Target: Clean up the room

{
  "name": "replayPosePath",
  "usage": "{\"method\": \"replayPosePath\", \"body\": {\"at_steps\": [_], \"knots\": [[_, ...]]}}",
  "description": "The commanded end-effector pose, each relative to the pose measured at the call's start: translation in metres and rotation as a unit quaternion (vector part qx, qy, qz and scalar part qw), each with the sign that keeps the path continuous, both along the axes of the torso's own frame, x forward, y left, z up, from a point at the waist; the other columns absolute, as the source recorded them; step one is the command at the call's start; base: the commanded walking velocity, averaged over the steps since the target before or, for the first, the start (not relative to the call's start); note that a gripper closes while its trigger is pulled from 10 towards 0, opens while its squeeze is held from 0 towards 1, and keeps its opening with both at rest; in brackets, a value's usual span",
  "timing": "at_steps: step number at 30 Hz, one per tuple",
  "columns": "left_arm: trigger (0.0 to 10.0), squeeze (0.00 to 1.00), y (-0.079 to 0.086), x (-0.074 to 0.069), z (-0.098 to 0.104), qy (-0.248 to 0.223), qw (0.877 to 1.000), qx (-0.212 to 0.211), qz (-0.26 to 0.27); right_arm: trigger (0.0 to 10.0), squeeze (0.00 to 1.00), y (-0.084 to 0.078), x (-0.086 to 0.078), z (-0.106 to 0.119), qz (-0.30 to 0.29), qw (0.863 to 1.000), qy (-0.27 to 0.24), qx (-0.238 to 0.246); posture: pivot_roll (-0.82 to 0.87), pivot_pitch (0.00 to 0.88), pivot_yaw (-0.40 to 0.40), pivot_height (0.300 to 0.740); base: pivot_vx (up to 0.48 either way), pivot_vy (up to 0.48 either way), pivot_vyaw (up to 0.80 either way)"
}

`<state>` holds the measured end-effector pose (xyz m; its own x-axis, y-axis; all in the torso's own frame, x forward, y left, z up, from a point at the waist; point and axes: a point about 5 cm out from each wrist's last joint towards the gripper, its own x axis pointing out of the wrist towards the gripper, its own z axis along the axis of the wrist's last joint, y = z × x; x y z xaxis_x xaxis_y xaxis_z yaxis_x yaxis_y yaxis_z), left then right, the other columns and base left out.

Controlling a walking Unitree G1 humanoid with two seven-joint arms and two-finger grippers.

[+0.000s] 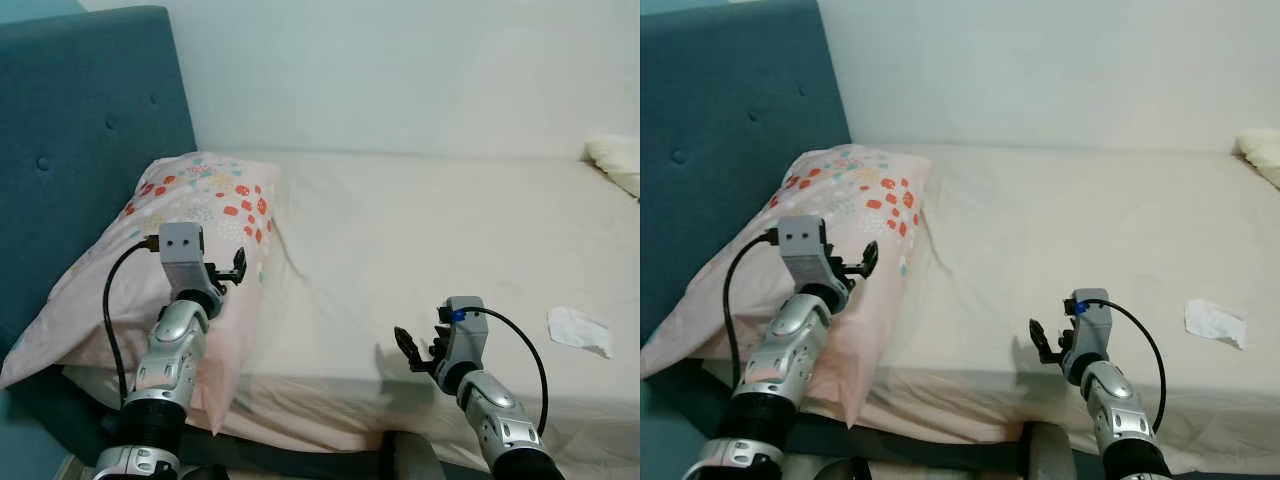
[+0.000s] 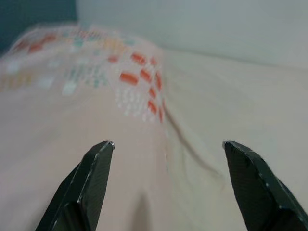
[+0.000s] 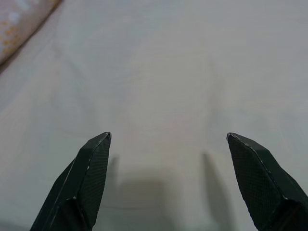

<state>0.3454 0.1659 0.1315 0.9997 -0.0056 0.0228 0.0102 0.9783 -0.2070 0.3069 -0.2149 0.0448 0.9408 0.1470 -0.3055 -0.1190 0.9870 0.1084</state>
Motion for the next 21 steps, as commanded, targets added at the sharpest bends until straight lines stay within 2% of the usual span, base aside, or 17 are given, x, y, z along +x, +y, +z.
{"method": "replayPosePath", "body": {"at_steps": [1, 3, 5, 6, 7, 8, 13, 17, 21], "knots": [[10.0, 0.0, -0.001, -0.007, -0.021, 0.035, 0.999, -0.041, -0.003, 10.0, 0.0, 0.004, 0.002, 0.0, 0.005, 1.0, -0.004, 0.001, 0.06, 0.0, -0.013, 0.562, 0.0, 0.0, 0.0], [10.0, 0.0, -0.002, -0.01, -0.03, 0.047, 0.996, -0.074, -0.014, 10.0, 0.0, 0.006, 0.001, -0.002, 0.009, 1.0, -0.001, 0.002, 0.07, 0.0, -0.017, 0.572, 0.0, 0.0, 0.0], [10.0, 0.0, 0.0, -0.013, -0.039, 0.059, 0.995, -0.082, -0.019, 10.0, 0.0, 0.008, 0.0, -0.003, 0.012, 1.0, 0.002, 0.002, 0.07, 0.0, -0.017, 0.581, 0.0, 0.0, 0.0], [10.0, 0.0, 0.001, -0.013, -0.041, 0.061, 0.995, -0.082, -0.02, 10.0, 0.0, 0.008, 0.0, -0.004, 0.013, 1.0, 0.003, 0.002, 0.07, 0.0, -0.017, 0.586, 0.0, 0.0, 0.0], [10.0, 0.0, 0.009, -0.02, -0.058, 0.089, 0.992, -0.084, -0.012, 10.0, 0.0, 0.011, 0.001, -0.004, 0.015, 1.0, 0.002, 0.004, 0.07, 0.0, -0.018, 0.595, 0.0, 0.0, 0.0], [10.0, 0.0, 0.009, -0.02, -0.058, 0.089, 0.992, -0.084, -0.012, 10.0, 0.0, 0.011, 0.001, -0.004, 0.015, 1.0, 0.002, 0.004, 0.07, 0.0, -0.018, 0.595, 0.0, 0.0, 0.0], [10.0, 0.0, 0.023, -0.036, -0.088, 0.143, 0.987, -0.072, 0.007, 10.0, 0.0, 0.014, 0.002, -0.004, 0.019, 1.0, 0.002, 0.006, 0.07, 0.0, -0.022, 0.619, 0.0, 0.0, 0.0], [10.0, 0.0, 0.023, -0.042, -0.097, 0.154, 0.985, -0.075, 0.002, 10.0, 0.0, 0.014, 0.001, -0.005, 0.021, 1.0, 0.004, 0.006, 0.07, 0.0, -0.023, 0.633, -0.377, 0.0, 0.0], [10.0, 0.0, 0.022, -0.051, -0.107, 0.159, 0.985, -0.072, -0.005, 10.0, 0.0, 0.014, 0.001, -0.005, 0.023, 1.0, 0.005, 0.007, 0.07, 0.0, -0.025, 0.652, 0.0, 0.0, 0.0]]}}
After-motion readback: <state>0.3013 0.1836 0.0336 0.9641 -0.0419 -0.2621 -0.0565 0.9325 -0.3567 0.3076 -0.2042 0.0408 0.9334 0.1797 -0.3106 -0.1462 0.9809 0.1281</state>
